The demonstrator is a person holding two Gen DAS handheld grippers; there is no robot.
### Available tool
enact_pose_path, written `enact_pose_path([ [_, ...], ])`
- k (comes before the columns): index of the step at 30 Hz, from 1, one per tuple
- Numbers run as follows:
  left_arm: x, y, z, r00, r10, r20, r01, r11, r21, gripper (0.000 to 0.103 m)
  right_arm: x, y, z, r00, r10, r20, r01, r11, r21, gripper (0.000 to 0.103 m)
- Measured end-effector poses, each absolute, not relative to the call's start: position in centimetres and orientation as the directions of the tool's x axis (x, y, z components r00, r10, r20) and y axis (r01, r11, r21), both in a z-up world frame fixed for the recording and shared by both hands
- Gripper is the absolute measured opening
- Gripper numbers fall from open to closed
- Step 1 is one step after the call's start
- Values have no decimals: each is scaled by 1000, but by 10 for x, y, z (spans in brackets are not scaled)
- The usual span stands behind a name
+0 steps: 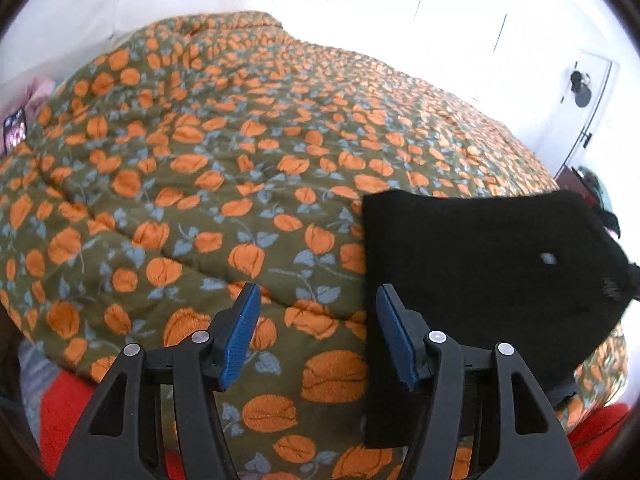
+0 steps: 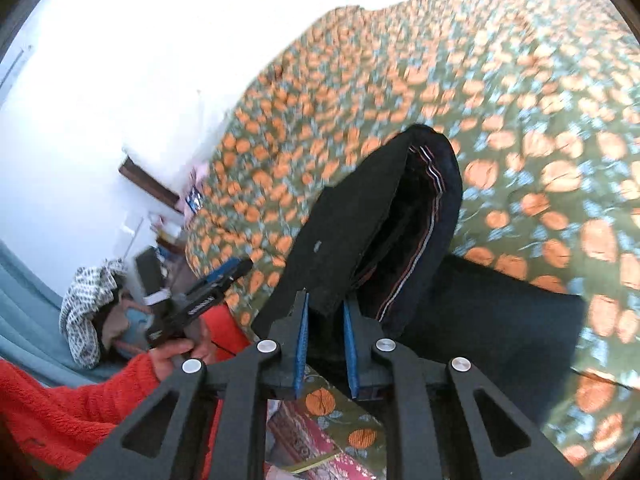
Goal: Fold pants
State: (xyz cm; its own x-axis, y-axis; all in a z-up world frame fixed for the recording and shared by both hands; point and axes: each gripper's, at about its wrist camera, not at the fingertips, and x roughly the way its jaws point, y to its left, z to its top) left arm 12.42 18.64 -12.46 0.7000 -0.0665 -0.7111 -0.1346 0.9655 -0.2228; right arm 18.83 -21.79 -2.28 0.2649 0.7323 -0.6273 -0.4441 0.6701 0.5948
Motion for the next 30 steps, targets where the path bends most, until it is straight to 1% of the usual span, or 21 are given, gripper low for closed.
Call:
enact_pose_path([
  [2, 125, 183, -124, 701, -75, -709, -120, 968, -220, 62, 177, -238, -21, 293, 729, -618, -422, 679, 601, 16],
  [4, 124, 174, -124, 704, -83, -705, -89, 975, -204, 62, 167, -259, -28, 315, 710, -630, -382, 703, 600, 16],
  [7, 122, 152, -125, 698, -102, -709, -23, 986, -165, 62, 150, -306, -74, 315, 654, -688, -238, 756, 610, 15],
  [10, 122, 129, -128, 677, -121, -726, 40, 991, -127, 62, 140, -322, -132, 274, 594, -757, -111, 801, 588, 14],
  [12, 120, 114, -131, 663, -124, -739, 80, 992, -94, 62, 140, -328, -144, 286, 610, -739, -92, 785, 612, 14],
  [13, 118, 108, -132, 659, -124, -742, 98, 992, -79, 62, 140, -328, -143, 301, 615, -729, -87, 779, 621, 14],
  [14, 116, 102, -132, 658, -122, -743, 116, 991, -60, 62, 141, -327, -140, 309, 614, -727, -87, 779, 621, 17],
  [15, 114, 98, -132, 659, -117, -743, 130, 991, -40, 62, 144, -326, -136, 311, 608, -731, -90, 784, 614, 25],
  [17, 112, 93, -132, 661, -111, -743, 143, 989, -20, 62, 151, -327, -119, 324, 542, -775, -111, 835, 538, 38],
  [19, 113, 92, -134, 653, -116, -748, 147, 989, -25, 62, 159, -325, -94, 370, 493, -787, -155, 868, 471, 37],
  [22, 115, 89, -139, 640, -119, -760, 151, 988, -27, 62, 177, -311, -51, 436, 513, -739, -236, 858, 456, 37],
  [25, 117, 83, -142, 633, -115, -765, 165, 986, -12, 62, 206, -283, -26, 465, 543, -699, -319, 839, 440, 37],
  [27, 116, 79, -146, 621, -112, -775, 178, 984, 1, 62, 219, -263, -28, 466, 555, -689, -341, 831, 439, 37],
  [29, 116, 75, -150, 605, -110, -789, 192, 981, 11, 62, 237, -253, -50, 462, 524, -715, -314, 851, 421, 37],
  [30, 115, 73, -153, 597, -111, -795, 201, 979, 15, 62, 242, -252, -66, 451, 486, -749, -292, 873, 390, 36],
])
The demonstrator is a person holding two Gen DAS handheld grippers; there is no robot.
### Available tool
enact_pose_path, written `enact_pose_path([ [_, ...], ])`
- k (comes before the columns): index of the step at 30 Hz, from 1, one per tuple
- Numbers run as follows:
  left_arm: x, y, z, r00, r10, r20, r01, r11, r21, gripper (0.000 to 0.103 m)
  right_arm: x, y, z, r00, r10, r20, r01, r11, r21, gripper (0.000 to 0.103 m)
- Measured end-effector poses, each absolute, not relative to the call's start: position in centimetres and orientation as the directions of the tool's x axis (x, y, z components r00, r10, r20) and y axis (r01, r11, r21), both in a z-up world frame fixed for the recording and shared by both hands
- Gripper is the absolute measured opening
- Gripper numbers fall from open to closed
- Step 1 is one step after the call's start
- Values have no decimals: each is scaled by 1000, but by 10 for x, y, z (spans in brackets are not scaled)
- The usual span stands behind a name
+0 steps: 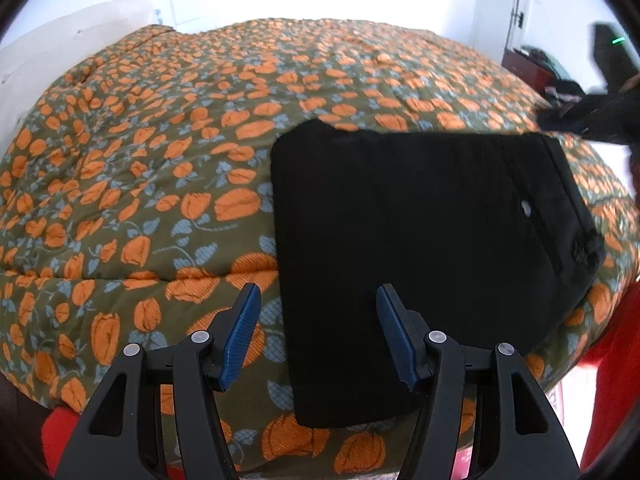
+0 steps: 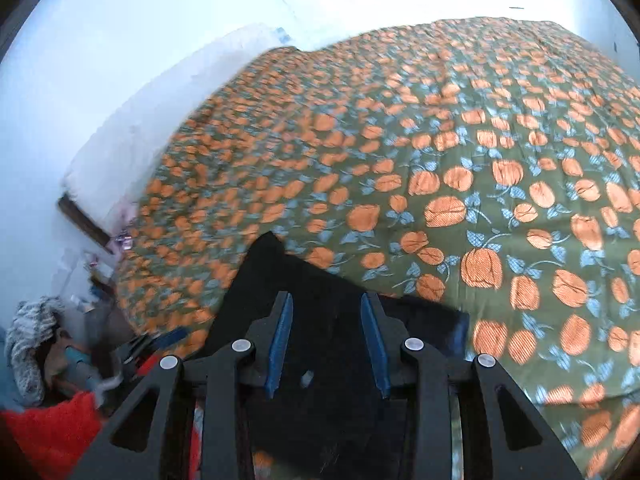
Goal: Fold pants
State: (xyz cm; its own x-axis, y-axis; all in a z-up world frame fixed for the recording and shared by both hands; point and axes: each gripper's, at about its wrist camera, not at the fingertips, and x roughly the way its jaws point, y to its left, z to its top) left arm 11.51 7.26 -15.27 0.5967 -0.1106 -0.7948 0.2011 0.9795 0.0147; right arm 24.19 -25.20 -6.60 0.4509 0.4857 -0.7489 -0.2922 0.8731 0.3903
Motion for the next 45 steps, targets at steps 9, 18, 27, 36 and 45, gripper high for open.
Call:
enact_pose_path([
  [9, 114, 68, -154, 580, -133, -804, 236, 972, 9, 62, 216, -251, -74, 468, 341, -815, -251, 936, 247, 22],
  [18, 115, 63, -155, 569, -105, -816, 225, 974, 32, 62, 115, -225, -54, 498, 381, -779, -390, 901, 191, 25],
  [27, 112, 60, -157, 567, -85, -819, 233, 971, 61, 63, 103, -236, -116, 426, 340, -838, -288, 929, 231, 26],
  [36, 112, 60, -159, 563, -76, -823, 233, 970, 70, 64, 97, -235, -119, 447, 338, -828, -293, 930, 221, 26],
  [45, 113, 62, -161, 556, -79, -828, 230, 971, 62, 66, 97, -235, -121, 450, 335, -828, -298, 930, 215, 26],
])
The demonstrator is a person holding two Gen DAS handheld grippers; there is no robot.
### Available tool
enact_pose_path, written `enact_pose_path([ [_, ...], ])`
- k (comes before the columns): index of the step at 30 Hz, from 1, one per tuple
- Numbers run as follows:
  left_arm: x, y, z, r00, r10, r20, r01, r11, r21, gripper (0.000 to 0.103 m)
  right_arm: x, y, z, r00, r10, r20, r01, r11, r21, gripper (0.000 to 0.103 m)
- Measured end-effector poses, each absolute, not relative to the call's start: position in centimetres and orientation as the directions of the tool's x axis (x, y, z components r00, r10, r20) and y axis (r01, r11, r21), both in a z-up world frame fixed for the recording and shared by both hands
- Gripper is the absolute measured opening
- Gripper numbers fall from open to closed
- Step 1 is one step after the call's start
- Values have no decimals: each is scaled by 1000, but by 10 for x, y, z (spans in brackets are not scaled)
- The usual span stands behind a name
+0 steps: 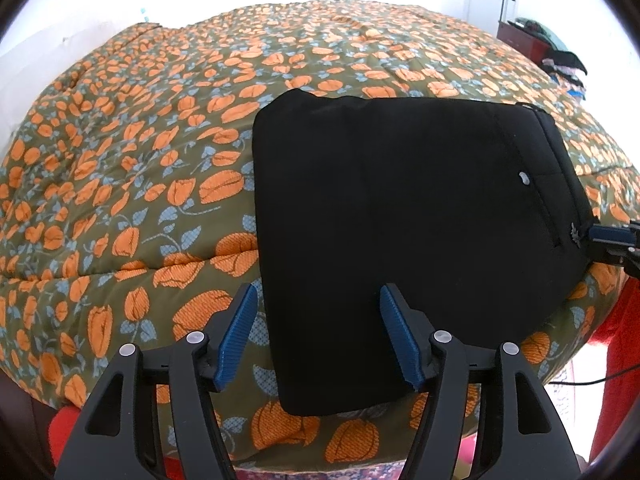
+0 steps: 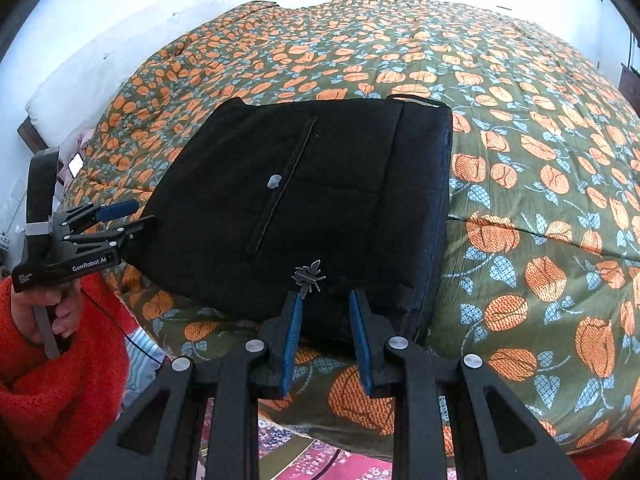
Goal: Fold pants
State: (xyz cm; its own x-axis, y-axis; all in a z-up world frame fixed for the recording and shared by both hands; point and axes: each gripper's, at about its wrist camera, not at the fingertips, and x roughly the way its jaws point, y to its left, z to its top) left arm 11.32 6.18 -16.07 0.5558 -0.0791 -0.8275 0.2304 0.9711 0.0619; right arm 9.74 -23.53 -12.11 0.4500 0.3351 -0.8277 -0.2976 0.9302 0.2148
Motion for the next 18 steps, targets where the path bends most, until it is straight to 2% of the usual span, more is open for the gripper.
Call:
enact_pose_path([
  [18, 114, 64, -161, 549, -85, -832, 225, 973, 50, 68, 97, -238, -124, 451, 343, -824, -295, 929, 225, 26],
])
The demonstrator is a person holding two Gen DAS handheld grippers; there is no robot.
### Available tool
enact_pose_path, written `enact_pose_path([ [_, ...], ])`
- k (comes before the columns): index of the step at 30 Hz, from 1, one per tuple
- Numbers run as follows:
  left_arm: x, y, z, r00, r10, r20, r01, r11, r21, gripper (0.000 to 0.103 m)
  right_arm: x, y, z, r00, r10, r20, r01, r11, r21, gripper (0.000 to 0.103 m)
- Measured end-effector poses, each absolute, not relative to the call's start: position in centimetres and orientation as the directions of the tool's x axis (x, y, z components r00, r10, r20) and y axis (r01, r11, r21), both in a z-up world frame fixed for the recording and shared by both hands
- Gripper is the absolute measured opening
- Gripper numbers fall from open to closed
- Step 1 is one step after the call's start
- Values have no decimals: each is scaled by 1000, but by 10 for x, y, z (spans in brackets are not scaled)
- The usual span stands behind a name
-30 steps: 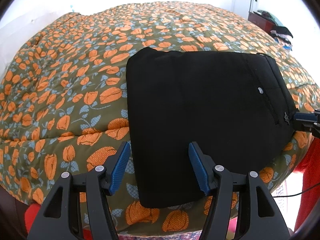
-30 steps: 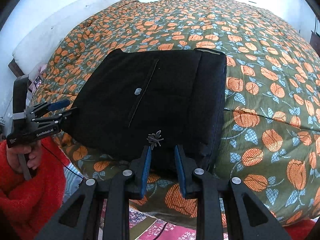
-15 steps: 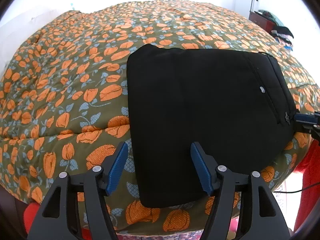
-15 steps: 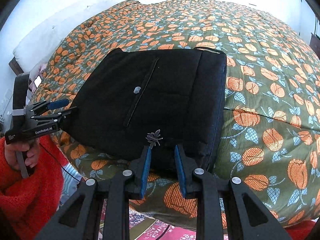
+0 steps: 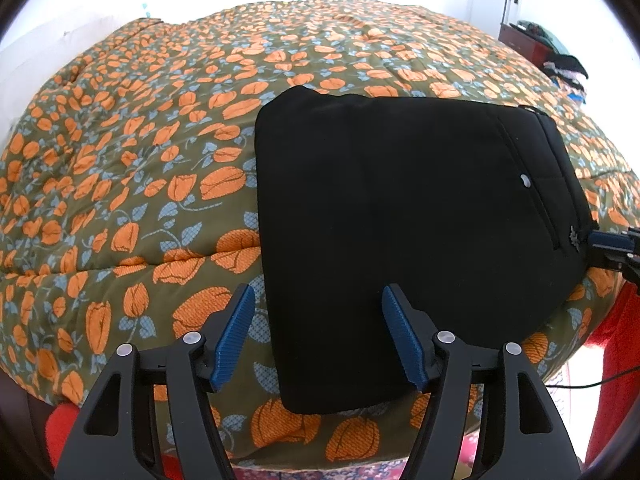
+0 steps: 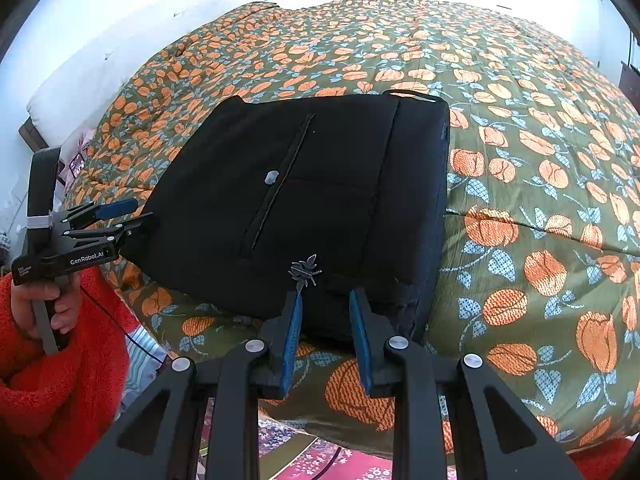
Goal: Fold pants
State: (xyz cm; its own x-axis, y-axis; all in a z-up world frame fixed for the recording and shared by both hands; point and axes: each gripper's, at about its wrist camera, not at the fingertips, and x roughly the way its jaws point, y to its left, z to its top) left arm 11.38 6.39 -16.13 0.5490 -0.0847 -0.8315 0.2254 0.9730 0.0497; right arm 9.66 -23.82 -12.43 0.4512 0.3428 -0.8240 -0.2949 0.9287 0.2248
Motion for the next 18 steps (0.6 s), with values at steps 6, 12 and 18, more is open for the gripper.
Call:
enact_pose_path([
  [6, 114, 64, -161, 549, -84, -831, 225, 973, 51, 68, 98, -239, -125, 451, 344, -823, -295, 928, 226, 26],
  [12, 113, 65, -161, 550, -79, -831, 226, 972, 57, 68, 96, -238, -125, 452, 346, -822, -292, 928, 229, 26],
  [18, 113, 64, -161, 550, -79, -831, 226, 973, 57, 68, 96, -238, -126, 453, 343, -823, -293, 929, 227, 26],
])
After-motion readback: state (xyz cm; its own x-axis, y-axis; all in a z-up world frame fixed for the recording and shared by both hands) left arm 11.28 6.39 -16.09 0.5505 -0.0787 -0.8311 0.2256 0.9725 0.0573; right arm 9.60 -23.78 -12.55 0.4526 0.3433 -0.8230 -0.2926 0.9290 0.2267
